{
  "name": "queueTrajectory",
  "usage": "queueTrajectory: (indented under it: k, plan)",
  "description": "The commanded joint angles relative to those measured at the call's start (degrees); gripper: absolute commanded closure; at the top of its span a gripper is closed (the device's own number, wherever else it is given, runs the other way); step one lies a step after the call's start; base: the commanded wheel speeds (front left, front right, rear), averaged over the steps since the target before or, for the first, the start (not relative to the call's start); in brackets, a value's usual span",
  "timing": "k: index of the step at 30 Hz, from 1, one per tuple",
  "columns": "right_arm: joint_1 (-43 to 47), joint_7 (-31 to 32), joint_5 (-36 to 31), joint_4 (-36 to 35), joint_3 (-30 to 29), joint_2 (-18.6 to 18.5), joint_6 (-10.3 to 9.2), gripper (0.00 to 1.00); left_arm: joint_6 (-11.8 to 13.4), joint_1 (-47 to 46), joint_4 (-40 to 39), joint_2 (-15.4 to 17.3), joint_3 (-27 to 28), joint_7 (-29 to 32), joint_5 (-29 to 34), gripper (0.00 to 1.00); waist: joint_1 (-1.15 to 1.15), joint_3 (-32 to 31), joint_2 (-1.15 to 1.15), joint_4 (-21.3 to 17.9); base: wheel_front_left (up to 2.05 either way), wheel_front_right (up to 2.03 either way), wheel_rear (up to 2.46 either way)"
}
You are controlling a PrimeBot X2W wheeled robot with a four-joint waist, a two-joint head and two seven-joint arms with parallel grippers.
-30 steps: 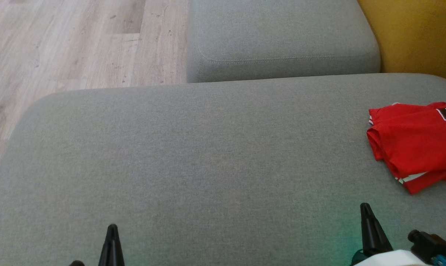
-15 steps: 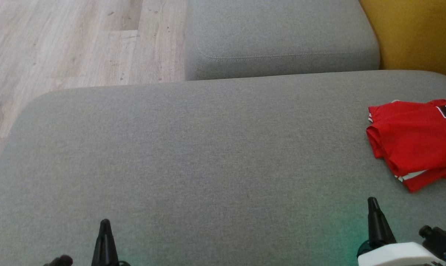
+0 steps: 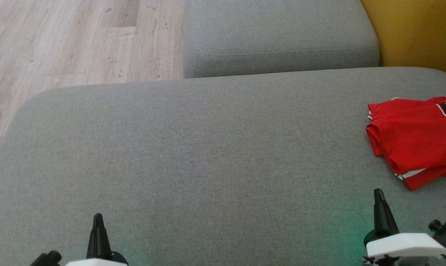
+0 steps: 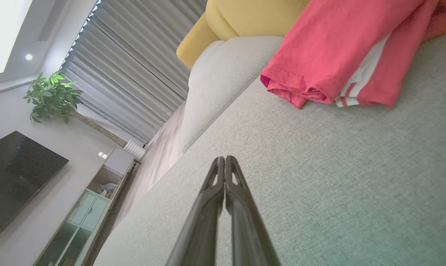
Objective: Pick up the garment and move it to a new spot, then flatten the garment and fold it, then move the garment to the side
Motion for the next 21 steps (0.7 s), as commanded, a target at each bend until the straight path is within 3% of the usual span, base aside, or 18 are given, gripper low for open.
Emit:
queueTrajectory:
  k: [1,21]
  plan:
    - [-3.05,0.54,2.07,-1.87,0.06,-1.22,-0.02,1.0,-0.69,-3.39,-1.49,0.72,1.54,0.32,-1.86,1.0,-0.01,0.07,0.0,-0.03,0.0,0.0,0.0]
    - [-5.64,3.56,15.17,-1.89,-1.42,-1.36,-0.03,1.0,-2.21,-6.6,-0.45,0.79,3.82,3.41,-14.47,1.0,-0.01,0.9,0.0,-0.4,0.0,0.0,0.0]
